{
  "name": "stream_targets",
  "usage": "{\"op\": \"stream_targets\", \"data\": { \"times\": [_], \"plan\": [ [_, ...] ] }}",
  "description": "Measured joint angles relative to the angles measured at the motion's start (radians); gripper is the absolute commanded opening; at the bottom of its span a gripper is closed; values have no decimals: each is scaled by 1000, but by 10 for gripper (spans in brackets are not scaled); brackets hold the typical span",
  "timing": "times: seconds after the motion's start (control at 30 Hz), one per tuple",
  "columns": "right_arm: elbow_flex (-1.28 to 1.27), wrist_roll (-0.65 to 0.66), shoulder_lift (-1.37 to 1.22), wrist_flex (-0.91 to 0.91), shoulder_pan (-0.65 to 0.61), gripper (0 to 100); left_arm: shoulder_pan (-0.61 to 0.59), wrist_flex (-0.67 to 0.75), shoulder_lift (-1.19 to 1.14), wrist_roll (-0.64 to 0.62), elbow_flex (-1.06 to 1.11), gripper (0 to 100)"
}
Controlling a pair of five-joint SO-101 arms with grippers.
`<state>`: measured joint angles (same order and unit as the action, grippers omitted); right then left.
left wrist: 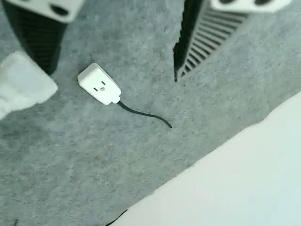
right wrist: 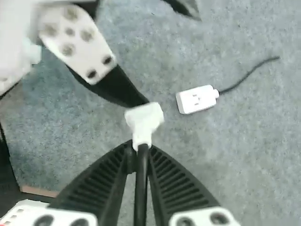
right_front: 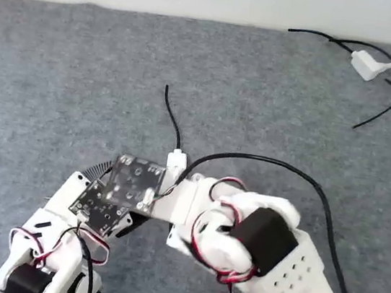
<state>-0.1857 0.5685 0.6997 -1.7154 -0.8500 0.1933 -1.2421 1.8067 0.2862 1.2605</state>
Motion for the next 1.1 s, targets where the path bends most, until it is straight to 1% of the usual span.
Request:
{"op": "stream_targets", "data": {
  "times": [0.17,0.53,0.63,0.7,0.9,1.03,1.1],
  "plan": [
    [-6,14,0,0,58,9,-9,0,0,0,0,372],
    [-6,17,0,0,64,9,-12,0,0,0,0,372],
    [-6,17,0,-6,89,9,-12,0,0,0,0,372],
    [-9,23,0,-12,121,9,-28,0,0,0,0,372],
    [-115,81,-2,9,233,9,-137,0,0,0,0,372],
    [-273,130,-2,77,305,9,-176,17,0,-3,17,372],
    [-394,167,-2,141,370,9,-186,31,0,-3,35,372]
  ]
}}
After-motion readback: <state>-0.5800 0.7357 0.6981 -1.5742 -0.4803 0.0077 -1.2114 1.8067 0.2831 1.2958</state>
